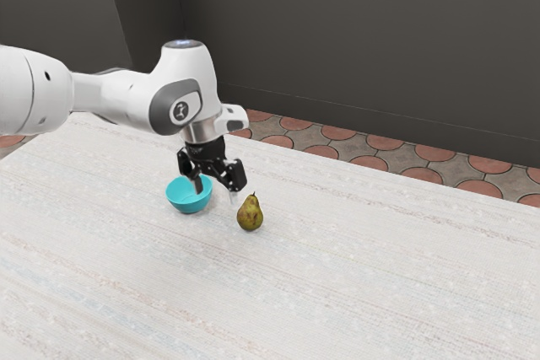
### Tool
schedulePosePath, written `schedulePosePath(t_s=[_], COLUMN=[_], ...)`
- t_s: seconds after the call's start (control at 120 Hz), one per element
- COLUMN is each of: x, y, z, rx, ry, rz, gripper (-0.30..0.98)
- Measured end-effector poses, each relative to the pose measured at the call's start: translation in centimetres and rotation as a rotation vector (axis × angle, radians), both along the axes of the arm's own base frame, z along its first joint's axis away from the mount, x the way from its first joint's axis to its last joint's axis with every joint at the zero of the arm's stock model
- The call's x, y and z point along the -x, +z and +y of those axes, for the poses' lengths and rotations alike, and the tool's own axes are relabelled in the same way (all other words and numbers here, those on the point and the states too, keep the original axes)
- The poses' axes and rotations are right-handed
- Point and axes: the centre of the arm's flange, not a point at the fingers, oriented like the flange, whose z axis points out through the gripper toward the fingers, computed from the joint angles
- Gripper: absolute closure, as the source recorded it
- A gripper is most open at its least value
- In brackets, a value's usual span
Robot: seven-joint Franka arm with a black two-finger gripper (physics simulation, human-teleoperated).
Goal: Place the pear in the bowl.
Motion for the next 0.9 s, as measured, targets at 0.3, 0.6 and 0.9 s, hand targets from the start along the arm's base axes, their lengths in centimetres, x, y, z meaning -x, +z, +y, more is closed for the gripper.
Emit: schedulePosePath(t_s=[0.3,0.6,0.9], x=[-3.7,-6.0,-7.9], y=[-4.8,-9.5,-10.8], z=[-2.7,-2.2,-1.6], rx=[0.007,0.007,0.012], ry=[-0.018,0.010,0.031], rz=[0.003,0.038,0.026], gripper=[0.00,0.00,0.00])
